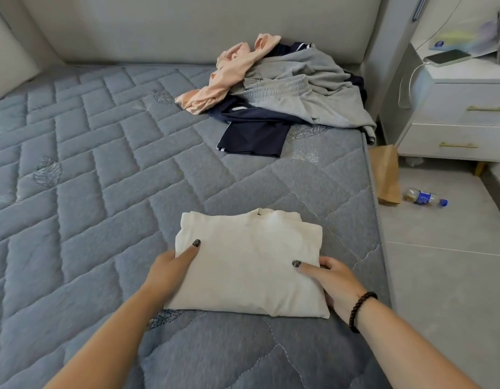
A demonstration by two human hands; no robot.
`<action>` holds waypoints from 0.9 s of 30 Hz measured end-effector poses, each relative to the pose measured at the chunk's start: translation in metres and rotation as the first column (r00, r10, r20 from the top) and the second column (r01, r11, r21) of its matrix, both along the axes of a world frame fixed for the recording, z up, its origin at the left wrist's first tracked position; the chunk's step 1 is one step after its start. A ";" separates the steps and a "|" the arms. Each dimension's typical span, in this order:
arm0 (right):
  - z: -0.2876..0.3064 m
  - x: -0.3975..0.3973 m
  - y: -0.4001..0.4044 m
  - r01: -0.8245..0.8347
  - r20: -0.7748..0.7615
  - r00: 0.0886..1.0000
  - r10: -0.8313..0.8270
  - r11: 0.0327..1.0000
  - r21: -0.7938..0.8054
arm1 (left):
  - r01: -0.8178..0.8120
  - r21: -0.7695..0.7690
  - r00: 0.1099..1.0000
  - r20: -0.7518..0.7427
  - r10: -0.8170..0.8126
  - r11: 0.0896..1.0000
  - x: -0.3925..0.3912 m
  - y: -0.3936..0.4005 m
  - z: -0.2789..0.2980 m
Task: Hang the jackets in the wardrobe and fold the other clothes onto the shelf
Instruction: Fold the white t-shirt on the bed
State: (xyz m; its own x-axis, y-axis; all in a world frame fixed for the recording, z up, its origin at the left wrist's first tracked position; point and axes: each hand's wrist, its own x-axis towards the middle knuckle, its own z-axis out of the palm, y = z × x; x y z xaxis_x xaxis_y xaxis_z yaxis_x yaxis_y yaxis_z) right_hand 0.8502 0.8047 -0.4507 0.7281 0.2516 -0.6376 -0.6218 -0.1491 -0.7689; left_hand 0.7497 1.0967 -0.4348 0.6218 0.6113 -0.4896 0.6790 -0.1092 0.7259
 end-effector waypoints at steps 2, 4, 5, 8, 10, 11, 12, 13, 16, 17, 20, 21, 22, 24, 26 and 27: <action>0.003 0.001 0.003 -0.039 -0.024 0.999 0.040 0.998 0.046 | -0.029 -0.282 0.999 -0.021 0.024 0.959 0.003 -0.004 0.011; 0.008 0.000 0.003 -0.082 0.023 0.996 0.082 0.996 0.017 | -0.019 -0.440 0.999 -0.036 0.003 0.898 0.005 -0.010 0.022; 0.012 0.000 0.001 -0.095 0.063 0.993 0.095 0.995 -0.005 | 0.002 -0.481 1.000 -0.026 -0.017 0.877 0.006 -0.014 0.027; 0.029 0.000 -0.016 -0.085 0.174 0.981 0.090 0.996 -0.034 | 0.059 -0.533 0.998 0.036 -0.047 0.844 0.008 -0.034 0.038; 0.040 -0.004 -0.038 -0.052 0.221 0.973 0.061 0.997 -0.048 | 0.097 -0.563 0.995 0.083 -0.061 0.820 0.009 -0.054 0.043; 0.046 -0.007 -0.052 -0.034 0.238 0.970 0.047 0.998 -0.057 | 0.121 -0.584 0.991 0.112 -0.068 0.803 0.009 -0.065 0.045; 0.051 -0.012 -0.067 -0.015 0.252 0.967 0.031 0.998 -0.065 | 0.148 -0.599 0.987 0.141 -0.079 0.787 0.010 -0.077 0.048; 0.057 -0.016 -0.083 0.008 0.267 0.964 0.011 0.998 -0.070 | 0.177 -0.609 0.982 0.165 -0.095 0.773 0.011 -0.089 0.051; 0.075 -0.029 -0.135 0.086 0.313 0.948 -0.052 0.992 -0.096 | 0.270 -0.614 0.961 0.215 -0.171 0.742 0.019 -0.132 0.063; 0.080 -0.034 -0.153 0.119 0.330 0.941 -0.081 0.988 -0.096 | 0.304 -0.604 0.951 0.231 -0.203 0.736 0.023 -0.148 0.068; 0.091 -0.052 -0.203 0.235 0.365 0.909 -0.199 0.970 -0.056 | 0.409 -0.558 0.912 0.271 -0.307 0.722 0.033 -0.199 0.083; 0.092 -0.058 -0.219 0.268 0.365 0.900 -0.239 0.963 -0.032 | 0.437 -0.540 0.899 0.283 -0.334 0.720 0.036 -0.216 0.088; 0.093 -0.063 -0.234 0.297 0.357 0.891 -0.280 0.955 0.007 | 0.463 -0.522 0.886 0.294 -0.359 0.716 0.039 -0.233 0.093; 0.095 -0.072 -0.266 0.336 0.315 0.879 -0.357 0.934 0.121 | 0.512 -0.491 0.859 0.313 -0.406 0.705 0.046 -0.267 0.102; 0.093 -0.076 -0.297 0.356 0.251 0.877 -0.410 0.905 0.234 | 0.550 -0.460 0.835 0.315 -0.451 0.697 0.055 -0.300 0.108; 0.091 -0.075 -0.308 0.367 0.224 0.875 -0.428 0.891 0.267 | 0.563 -0.448 0.827 0.312 -0.468 0.695 0.060 -0.313 0.110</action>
State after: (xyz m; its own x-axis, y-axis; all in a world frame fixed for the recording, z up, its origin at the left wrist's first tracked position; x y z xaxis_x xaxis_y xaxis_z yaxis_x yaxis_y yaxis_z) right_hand 0.7748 0.4963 -0.3601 0.9302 0.0089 -0.3670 -0.3574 0.2502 -0.8998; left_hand 0.8095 0.7838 -0.3251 0.8615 -0.1337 -0.4899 0.4947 0.0029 0.8691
